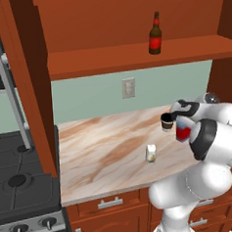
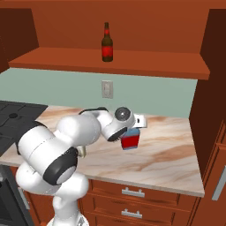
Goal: Sort all alcoholic drinks to one cabinet, and non-alcoholic drinks to the other.
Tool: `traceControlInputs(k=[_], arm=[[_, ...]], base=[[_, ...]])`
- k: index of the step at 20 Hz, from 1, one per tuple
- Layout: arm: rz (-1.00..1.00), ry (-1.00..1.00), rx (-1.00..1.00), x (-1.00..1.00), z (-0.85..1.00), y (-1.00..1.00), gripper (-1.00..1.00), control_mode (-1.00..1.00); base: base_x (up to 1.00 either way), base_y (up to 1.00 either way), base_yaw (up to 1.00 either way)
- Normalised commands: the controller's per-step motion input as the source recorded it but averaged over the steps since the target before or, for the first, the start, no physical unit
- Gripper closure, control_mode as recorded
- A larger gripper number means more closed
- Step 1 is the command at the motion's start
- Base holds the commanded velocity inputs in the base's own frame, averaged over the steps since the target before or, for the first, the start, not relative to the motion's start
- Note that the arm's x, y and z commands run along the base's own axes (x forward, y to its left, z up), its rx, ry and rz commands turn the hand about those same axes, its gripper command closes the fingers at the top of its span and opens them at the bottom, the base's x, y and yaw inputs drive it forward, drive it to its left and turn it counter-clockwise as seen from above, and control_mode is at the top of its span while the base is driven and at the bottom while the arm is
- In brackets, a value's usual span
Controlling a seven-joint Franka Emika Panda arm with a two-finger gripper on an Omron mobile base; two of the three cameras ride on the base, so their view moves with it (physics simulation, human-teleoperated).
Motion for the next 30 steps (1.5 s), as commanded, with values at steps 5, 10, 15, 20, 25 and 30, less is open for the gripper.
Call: traceControlInputs(k=[5,10,15,20,25,30], arm=[[0.00,-0.03,0.01,0.00,-0.11,0.00,-1.00,-1.00],[0.00,-0.06,0.02,0.00,-0.04,0.00,-1.00,-1.00],[0.00,-0.10,0.02,0.00,0.00,0.00,-1.00,-1.00],[0.00,-0.07,0.01,0.00,-0.01,0.00,1.00,-1.00],[0.01,-0.01,0.00,0.00,-0.03,0.00,1.00,-1.00],[0.01,-0.05,0.00,0.00,0.02,0.00,1.00,-1.00]], base=[[0.00,0.00,0.00],[0.00,0.00,0.00],[0.00,0.00,0.00],[0.00,0.00,0.00],[0.00,0.00,0.00],[0.00,0.00,0.00]])
